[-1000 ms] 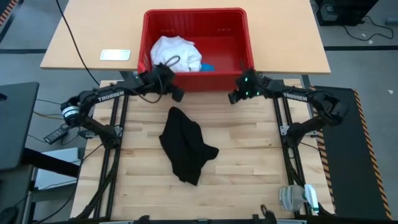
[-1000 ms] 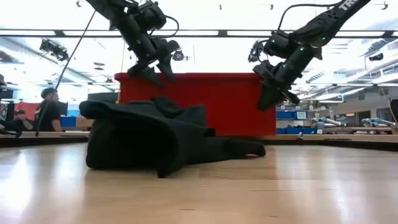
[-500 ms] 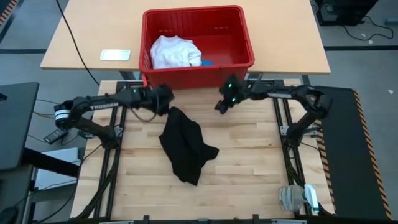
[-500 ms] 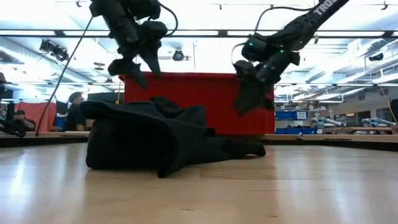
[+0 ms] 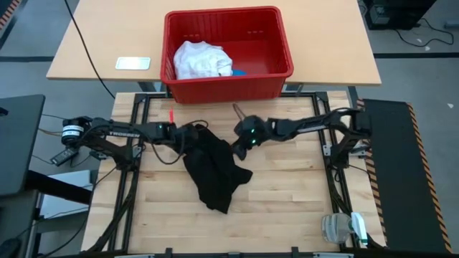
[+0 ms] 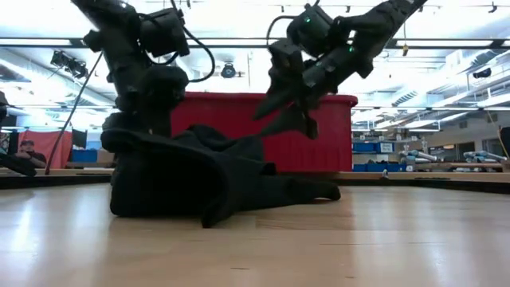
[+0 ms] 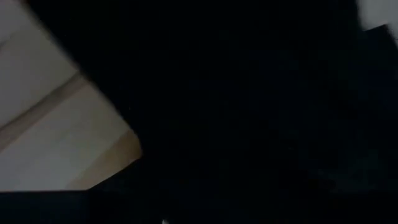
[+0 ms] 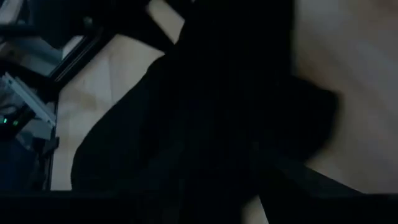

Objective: Fold laundry
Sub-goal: Fold the black shirt

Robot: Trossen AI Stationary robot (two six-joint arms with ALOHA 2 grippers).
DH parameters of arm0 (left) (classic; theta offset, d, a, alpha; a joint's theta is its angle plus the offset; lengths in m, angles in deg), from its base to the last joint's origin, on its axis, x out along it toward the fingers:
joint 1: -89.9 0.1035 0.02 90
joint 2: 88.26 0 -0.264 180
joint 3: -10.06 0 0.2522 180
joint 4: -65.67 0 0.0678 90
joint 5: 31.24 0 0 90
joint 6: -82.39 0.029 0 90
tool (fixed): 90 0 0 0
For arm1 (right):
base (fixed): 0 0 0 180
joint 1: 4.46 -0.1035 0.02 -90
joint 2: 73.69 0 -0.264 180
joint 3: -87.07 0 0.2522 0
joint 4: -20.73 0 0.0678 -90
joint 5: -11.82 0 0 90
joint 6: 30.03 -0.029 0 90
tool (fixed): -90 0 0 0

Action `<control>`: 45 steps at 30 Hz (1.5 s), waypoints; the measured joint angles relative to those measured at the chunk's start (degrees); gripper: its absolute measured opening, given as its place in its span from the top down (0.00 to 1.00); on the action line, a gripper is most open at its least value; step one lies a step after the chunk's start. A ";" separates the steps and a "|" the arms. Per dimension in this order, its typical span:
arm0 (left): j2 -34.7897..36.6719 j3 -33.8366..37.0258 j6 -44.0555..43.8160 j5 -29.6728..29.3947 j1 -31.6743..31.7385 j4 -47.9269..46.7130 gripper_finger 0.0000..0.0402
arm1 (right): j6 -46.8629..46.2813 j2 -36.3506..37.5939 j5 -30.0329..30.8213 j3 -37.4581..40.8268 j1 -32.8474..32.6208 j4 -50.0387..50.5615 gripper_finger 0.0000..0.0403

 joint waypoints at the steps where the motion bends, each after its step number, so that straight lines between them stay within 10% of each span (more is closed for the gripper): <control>1: 0.00 0.37 0.01 0.75 0.00 1.52 0.45 | -0.80 -1.22 0.00 0.00 -0.74 -1.65 0.55; 9: 0.02 0.68 4.90 3.68 0.00 4.72 0.67 | -6.17 -7.31 -0.05 0.00 -3.01 -9.49 0.58; 17: 0.02 0.68 9.19 4.32 0.00 5.22 0.98 | -3.59 -9.45 -1.55 0.00 -3.08 -9.61 0.96; 22: 1.52 0.31 9.87 4.92 0.00 2.99 0.99 | -1.66 -3.95 -1.39 0.04 -2.63 -2.64 0.98; 28: 8.23 -7.72 16.72 1.81 -0.11 -9.05 1.00 | 7.73 10.52 12.98 -3.72 -2.73 26.79 0.99; 36: 11.34 -30.80 31.33 -17.60 -1.52 -24.29 1.00 | 12.98 21.82 39.16 -20.98 -2.71 59.01 1.00; 45: 11.25 -41.65 29.16 -19.80 0.08 -26.17 0.95 | 10.38 28.44 42.87 -30.73 -2.28 63.31 1.00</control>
